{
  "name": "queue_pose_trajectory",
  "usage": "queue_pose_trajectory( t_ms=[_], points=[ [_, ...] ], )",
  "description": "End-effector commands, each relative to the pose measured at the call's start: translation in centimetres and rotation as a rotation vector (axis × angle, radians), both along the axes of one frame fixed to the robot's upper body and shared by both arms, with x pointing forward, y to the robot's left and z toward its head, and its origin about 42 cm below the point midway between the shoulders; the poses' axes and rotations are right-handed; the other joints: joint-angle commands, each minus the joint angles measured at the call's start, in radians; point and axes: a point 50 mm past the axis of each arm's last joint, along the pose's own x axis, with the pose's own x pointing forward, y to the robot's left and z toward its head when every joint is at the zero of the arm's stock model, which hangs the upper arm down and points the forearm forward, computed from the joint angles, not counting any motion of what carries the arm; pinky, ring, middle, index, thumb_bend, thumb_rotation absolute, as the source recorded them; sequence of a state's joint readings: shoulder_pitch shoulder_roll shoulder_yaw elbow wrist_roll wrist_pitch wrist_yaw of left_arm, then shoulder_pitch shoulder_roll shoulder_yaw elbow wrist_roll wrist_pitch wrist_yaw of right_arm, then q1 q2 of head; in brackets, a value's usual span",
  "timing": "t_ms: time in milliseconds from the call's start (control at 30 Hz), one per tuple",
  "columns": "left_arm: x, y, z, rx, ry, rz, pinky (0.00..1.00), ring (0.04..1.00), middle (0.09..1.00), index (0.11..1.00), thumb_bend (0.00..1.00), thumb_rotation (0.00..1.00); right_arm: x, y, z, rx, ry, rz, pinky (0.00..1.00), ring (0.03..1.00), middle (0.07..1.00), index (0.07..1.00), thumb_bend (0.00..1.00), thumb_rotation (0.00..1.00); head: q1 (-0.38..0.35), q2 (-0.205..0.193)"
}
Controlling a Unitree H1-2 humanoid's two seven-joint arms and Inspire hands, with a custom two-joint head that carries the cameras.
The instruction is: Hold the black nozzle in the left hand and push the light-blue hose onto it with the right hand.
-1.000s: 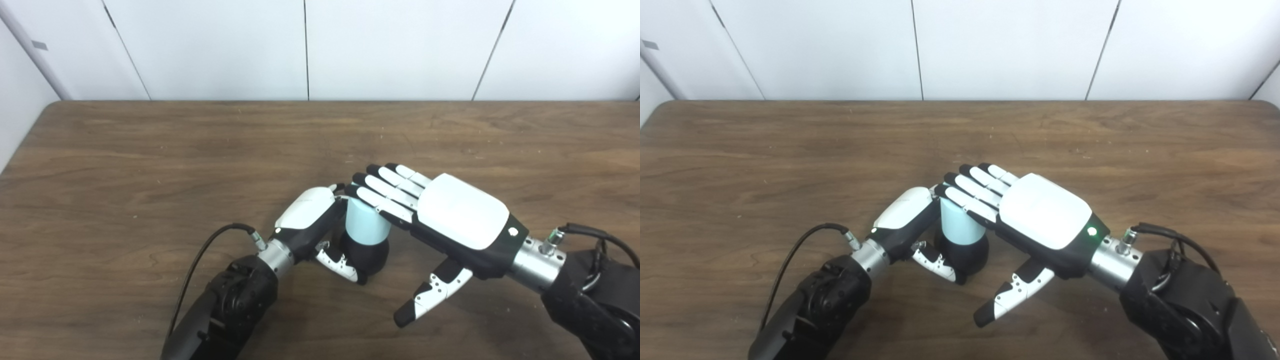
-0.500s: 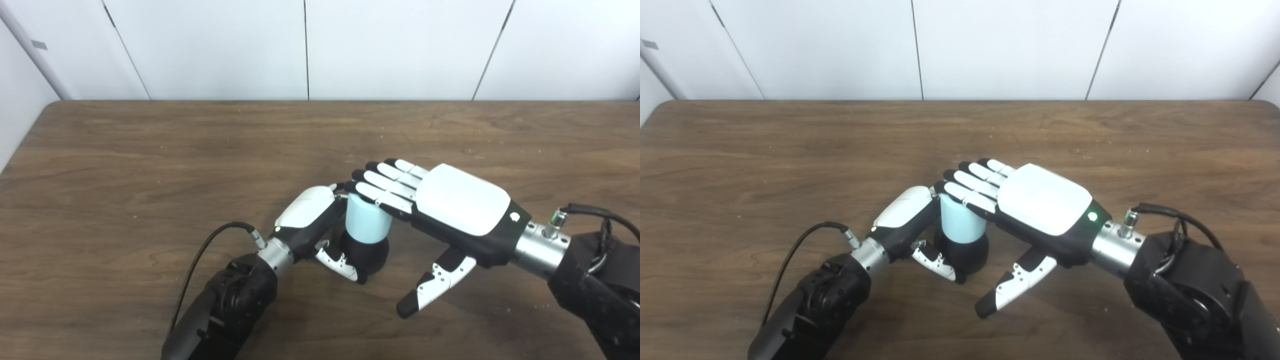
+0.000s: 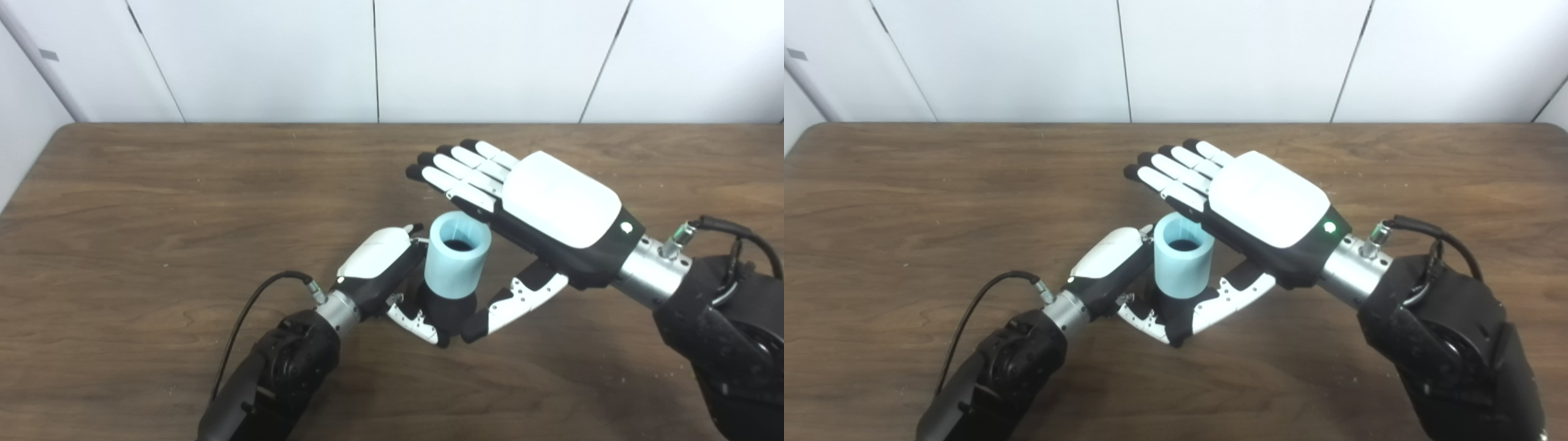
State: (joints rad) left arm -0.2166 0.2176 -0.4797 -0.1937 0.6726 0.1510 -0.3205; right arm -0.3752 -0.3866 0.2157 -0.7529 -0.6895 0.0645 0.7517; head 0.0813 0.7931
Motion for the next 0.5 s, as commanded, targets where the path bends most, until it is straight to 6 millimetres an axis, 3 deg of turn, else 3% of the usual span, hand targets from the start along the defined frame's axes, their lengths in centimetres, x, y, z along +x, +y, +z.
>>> queue_pose_trajectory(
  t_ms=[0, 267, 333, 367, 433, 467],
  points=[
    [-0.1, 1.3, -1.8, 0.110, 0.080, 0.014, 0.97, 0.655, 0.548, 0.459, 0.51, 0.00, 0.1, -0.4, 2.0, 0.024, -0.078, -0.006, 1.00, 1.000, 1.000, 1.000, 0.61, 0.97, 0.000, -0.001],
    [-0.2, 1.6, -1.0, 0.094, 0.065, 0.038, 0.84, 0.676, 0.521, 0.483, 0.52, 0.00, 0.1, -1.2, 3.0, 0.008, -0.084, -0.031, 1.00, 1.000, 1.000, 1.000, 0.61, 0.97, -0.001, -0.001],
    [-0.2, 1.8, -0.4, 0.085, 0.056, 0.045, 0.83, 0.706, 0.644, 0.494, 0.52, 0.04, 0.0, -1.2, 3.1, 0.004, -0.085, -0.034, 1.00, 1.000, 1.000, 1.000, 0.61, 0.97, -0.001, -0.001],
    [-0.2, 1.9, 0.1, 0.078, 0.048, 0.050, 0.82, 0.711, 0.662, 0.496, 0.52, 0.05, 0.0, -1.2, 3.1, 0.002, -0.084, -0.036, 1.00, 1.000, 1.000, 1.000, 0.61, 0.97, -0.001, -0.001],
    [-0.1, 2.1, 0.8, 0.069, 0.038, 0.056, 0.78, 0.731, 0.697, 0.644, 0.77, 0.04, -0.1, -1.2, 3.2, 0.001, -0.082, -0.038, 1.00, 1.000, 1.000, 0.999, 0.61, 0.97, -0.001, -0.001],
    [0.0, 2.2, 1.2, 0.066, 0.031, 0.058, 0.76, 0.735, 0.703, 0.664, 0.81, 0.04, -0.1, -1.2, 3.3, 0.000, -0.082, -0.038, 1.00, 1.000, 1.000, 0.999, 0.61, 0.97, -0.001, -0.001]
  ],
)
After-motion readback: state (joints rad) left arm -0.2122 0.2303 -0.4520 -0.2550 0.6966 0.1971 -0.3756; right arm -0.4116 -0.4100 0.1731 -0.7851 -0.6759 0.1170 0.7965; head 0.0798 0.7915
